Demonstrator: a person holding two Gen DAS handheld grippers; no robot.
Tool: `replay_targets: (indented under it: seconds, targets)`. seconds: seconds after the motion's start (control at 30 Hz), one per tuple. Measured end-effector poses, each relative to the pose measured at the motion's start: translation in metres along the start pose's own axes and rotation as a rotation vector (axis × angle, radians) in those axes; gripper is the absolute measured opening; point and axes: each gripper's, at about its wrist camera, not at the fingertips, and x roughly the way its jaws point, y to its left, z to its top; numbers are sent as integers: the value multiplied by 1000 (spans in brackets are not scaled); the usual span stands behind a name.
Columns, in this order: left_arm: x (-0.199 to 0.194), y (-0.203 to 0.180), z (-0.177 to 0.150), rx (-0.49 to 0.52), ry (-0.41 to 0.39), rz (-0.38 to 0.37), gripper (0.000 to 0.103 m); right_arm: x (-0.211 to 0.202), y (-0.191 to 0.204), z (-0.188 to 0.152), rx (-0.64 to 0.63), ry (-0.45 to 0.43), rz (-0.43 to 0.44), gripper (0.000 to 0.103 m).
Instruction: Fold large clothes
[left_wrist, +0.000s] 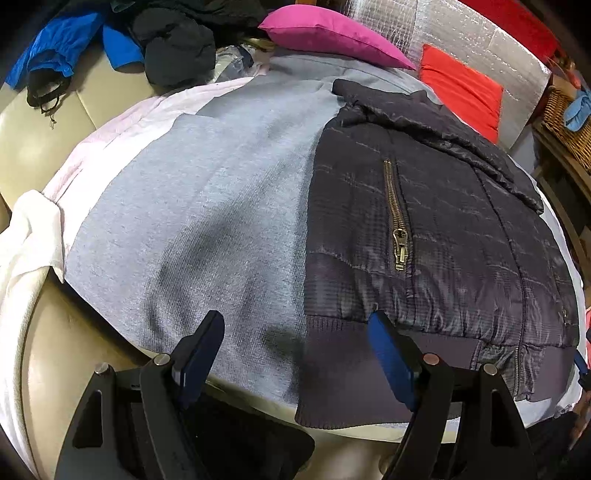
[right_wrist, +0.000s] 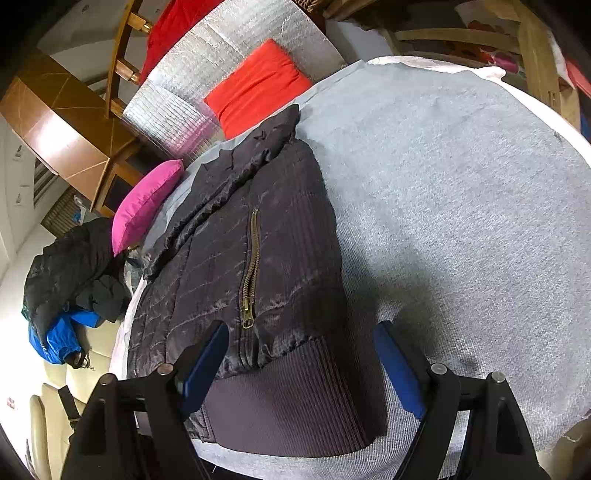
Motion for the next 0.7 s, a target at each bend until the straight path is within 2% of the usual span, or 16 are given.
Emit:
replay_targets:
  seconds: [0.37, 0.53, 0.7]
  targets:
    - [8, 1, -3, 3, 11, -8, 80, 2, 2, 0, -6, 11, -8, 84]
    - [9, 8, -4, -21, 19, -78, 80, 4, 3, 0, -15, 23, -10, 84]
    - [9, 7, -3, -24, 18, -117, 80, 7, 4, -1, -27, 32, -12, 84]
